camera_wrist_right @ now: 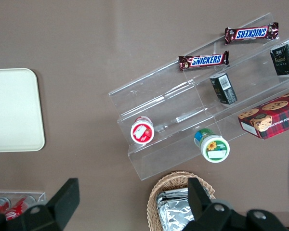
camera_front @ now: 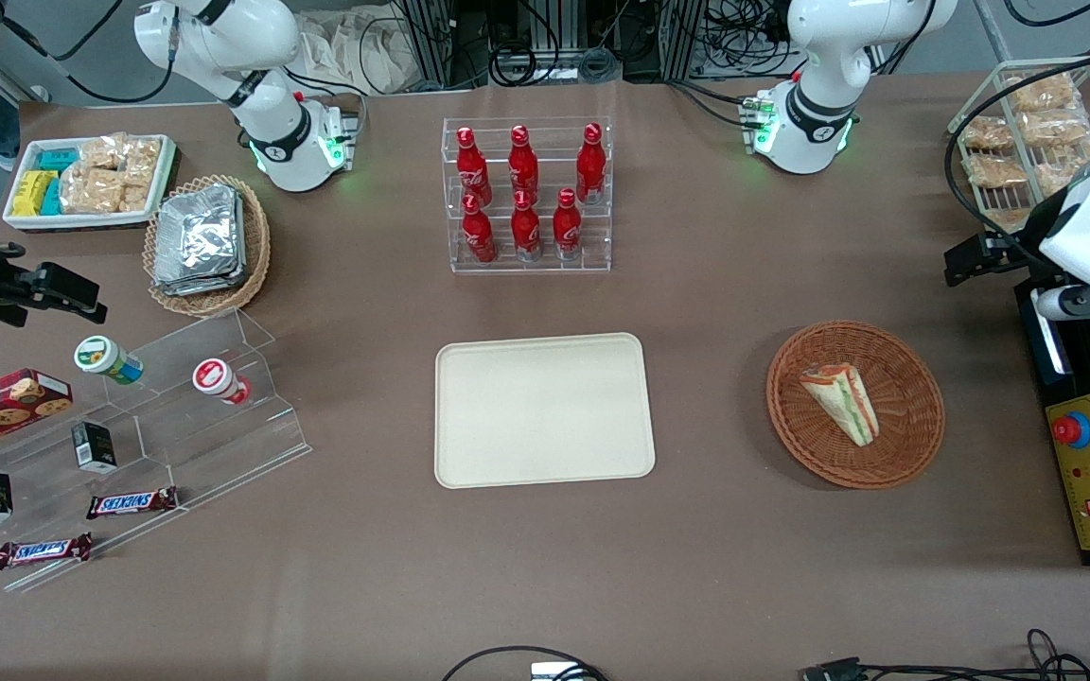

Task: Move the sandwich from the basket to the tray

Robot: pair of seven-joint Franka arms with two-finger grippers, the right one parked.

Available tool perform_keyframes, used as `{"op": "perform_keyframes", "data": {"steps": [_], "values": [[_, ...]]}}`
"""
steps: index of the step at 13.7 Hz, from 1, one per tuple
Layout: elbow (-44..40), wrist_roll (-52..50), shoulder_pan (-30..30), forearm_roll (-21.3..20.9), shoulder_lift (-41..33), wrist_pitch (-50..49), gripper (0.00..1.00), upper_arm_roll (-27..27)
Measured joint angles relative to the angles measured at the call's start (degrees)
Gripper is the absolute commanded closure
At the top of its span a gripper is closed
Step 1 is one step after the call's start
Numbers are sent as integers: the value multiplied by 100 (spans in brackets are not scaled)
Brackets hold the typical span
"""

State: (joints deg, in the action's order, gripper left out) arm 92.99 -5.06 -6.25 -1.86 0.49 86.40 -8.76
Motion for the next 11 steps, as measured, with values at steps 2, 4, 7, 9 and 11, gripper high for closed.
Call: {"op": "perform_keyframes", "data": {"steps": [2,4,7,9,11], "values": [[1,0,0,0,0,0,0,1],[7,0,-1,0,0,0,0,3],[15,-8,-1,0,0,0,0,4],[22,-19,-3,0,0,-1,0,18],[44,-76,-8,0,0,0,0,47]]}}
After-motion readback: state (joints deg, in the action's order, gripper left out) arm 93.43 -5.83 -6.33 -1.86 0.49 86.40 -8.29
